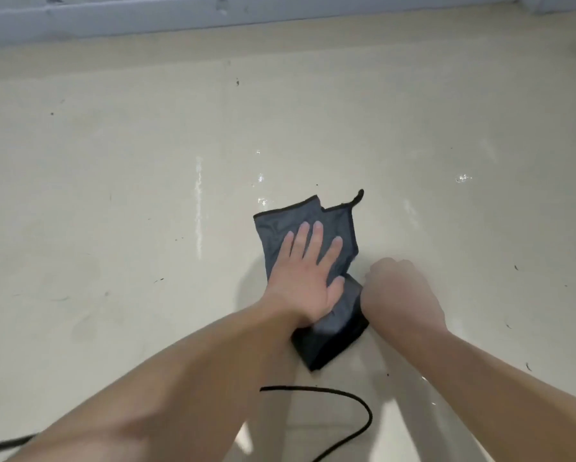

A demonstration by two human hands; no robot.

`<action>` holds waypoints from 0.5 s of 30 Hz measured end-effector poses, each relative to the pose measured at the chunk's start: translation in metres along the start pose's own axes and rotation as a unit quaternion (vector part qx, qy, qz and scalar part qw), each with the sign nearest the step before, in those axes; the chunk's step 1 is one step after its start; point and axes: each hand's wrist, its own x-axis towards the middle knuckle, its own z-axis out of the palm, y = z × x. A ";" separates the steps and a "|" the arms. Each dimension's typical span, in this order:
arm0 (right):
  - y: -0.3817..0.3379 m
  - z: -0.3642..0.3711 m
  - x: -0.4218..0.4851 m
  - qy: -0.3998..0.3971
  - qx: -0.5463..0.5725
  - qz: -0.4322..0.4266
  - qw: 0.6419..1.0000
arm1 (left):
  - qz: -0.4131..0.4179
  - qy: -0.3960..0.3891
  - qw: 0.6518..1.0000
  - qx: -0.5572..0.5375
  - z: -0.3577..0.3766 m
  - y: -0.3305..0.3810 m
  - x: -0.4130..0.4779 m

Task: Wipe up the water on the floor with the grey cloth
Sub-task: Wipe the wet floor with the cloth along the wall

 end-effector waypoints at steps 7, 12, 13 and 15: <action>0.020 -0.009 0.000 0.001 0.010 0.020 1.000 | 0.019 -0.013 1.000 0.006 -0.005 0.018 0.012; -0.004 0.001 0.002 0.001 -0.023 -0.016 1.000 | 0.065 -0.035 0.996 -0.045 -0.004 -0.025 -0.031; -0.015 0.005 0.002 -0.013 -0.027 -0.030 0.999 | 0.042 -0.024 0.998 -0.044 -0.003 -0.040 -0.036; -0.043 0.013 0.004 -0.043 -0.033 -0.057 0.997 | -0.035 -0.003 0.998 -0.047 -0.001 -0.069 -0.047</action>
